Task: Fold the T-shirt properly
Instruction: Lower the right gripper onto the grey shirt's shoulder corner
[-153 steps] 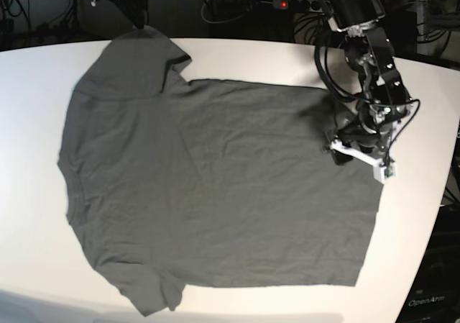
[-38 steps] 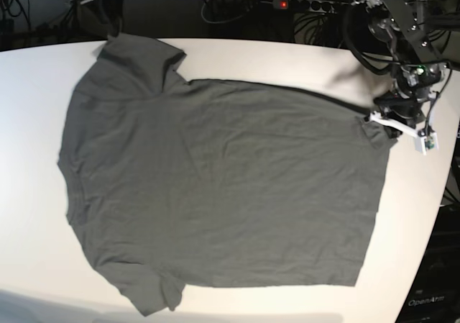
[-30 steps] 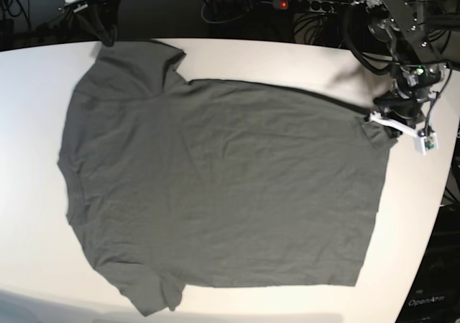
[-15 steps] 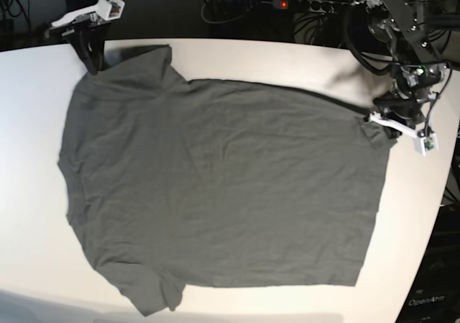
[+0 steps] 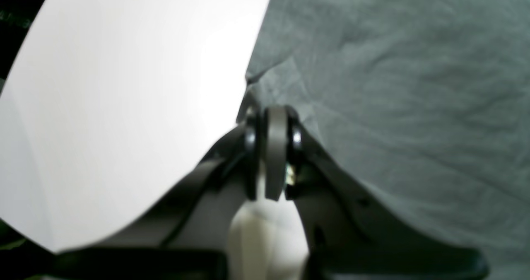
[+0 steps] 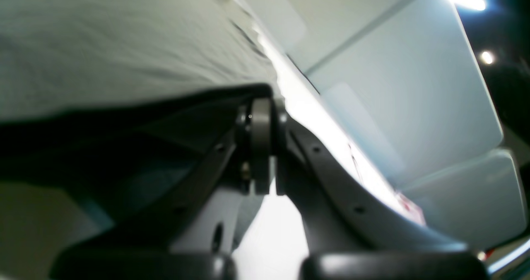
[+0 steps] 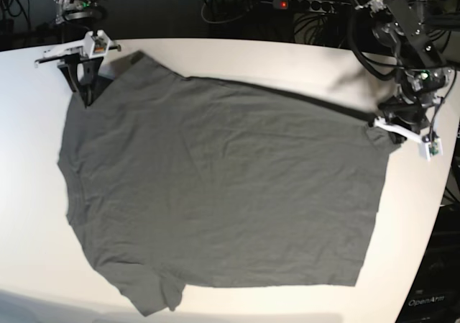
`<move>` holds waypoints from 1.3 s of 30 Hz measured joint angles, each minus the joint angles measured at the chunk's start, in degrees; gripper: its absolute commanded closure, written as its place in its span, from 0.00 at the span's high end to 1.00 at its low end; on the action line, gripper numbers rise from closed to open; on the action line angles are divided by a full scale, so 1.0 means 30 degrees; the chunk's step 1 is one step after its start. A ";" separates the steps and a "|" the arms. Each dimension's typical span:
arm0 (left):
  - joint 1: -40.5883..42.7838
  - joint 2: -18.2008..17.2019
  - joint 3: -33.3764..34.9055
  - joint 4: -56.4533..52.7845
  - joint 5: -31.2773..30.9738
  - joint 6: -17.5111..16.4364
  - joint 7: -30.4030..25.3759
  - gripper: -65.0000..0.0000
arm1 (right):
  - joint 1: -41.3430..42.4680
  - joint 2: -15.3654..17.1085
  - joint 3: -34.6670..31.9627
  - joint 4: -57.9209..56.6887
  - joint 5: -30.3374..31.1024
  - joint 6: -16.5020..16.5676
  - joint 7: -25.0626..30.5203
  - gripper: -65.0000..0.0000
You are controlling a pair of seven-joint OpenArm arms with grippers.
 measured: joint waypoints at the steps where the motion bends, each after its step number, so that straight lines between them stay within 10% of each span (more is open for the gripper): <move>1: -0.0109 0.0015 0.0007 0.0051 0.0000 0.0000 0.0000 0.04 | 0.0211 -0.0255 0.0262 0.0000 0.0000 0.0379 0.0044 0.00; 8: -0.0197 0.0109 0.0029 0.0277 0.0000 0.0007 0.0015 0.04 | 0.1545 -0.1042 0.1180 -0.0015 -0.0007 0.2382 0.0095 0.00; 24: -0.1268 0.0546 0.1166 0.0240 0.0066 0.0204 0.0007 0.04 | 0.3789 -0.1027 0.1144 -0.0044 -0.0044 0.2441 -0.1056 0.00; 39: -0.2652 0.0408 0.1297 -0.0372 0.0131 0.0219 -0.0211 0.04 | 0.6324 -0.1020 0.1093 -0.0204 -0.0022 0.4801 -0.3286 0.00</move>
